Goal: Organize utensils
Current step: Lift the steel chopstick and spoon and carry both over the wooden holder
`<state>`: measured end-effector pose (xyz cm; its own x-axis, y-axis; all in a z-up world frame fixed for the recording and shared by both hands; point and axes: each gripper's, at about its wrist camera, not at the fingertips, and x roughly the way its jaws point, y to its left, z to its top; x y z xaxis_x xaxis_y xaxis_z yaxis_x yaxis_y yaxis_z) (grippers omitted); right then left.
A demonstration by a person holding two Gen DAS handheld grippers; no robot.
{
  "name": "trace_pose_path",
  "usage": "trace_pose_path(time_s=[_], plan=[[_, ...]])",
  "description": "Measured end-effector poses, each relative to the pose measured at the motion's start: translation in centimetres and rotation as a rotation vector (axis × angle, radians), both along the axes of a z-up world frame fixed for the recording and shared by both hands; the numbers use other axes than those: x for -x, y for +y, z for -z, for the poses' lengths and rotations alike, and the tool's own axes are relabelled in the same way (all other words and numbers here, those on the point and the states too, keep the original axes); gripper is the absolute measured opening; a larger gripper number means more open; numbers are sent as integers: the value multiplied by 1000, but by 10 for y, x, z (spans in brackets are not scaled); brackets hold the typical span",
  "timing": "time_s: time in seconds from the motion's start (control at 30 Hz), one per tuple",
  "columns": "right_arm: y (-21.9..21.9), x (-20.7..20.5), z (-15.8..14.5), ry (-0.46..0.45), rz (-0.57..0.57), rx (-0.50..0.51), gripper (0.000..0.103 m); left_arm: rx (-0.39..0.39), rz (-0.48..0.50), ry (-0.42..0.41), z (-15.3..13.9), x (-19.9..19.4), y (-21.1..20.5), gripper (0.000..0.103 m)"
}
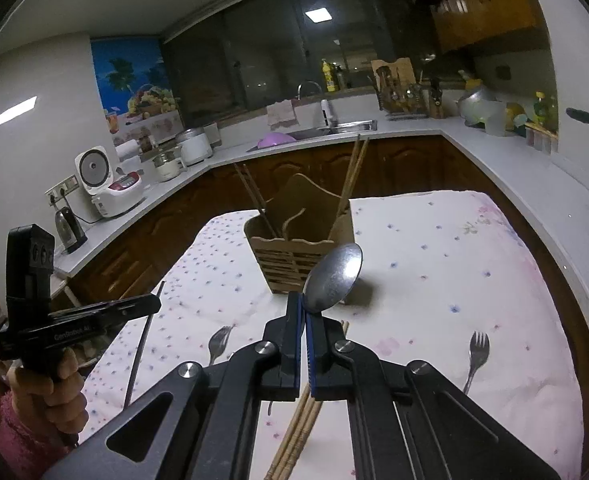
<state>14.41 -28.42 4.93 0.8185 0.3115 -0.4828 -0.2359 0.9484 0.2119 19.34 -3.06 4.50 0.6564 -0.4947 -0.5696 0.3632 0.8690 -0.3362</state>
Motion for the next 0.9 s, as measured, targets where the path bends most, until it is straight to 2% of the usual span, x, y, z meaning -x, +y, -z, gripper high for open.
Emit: trace_pose_path(time_s=[0.5,0.9], plan=[[3,2,-6,-22,-9,5,2,3,-5,-36,-9,5,-1,4],[3,-8,-13,-49,8,11,2,-8,-38,-116,-26,1,1,4]])
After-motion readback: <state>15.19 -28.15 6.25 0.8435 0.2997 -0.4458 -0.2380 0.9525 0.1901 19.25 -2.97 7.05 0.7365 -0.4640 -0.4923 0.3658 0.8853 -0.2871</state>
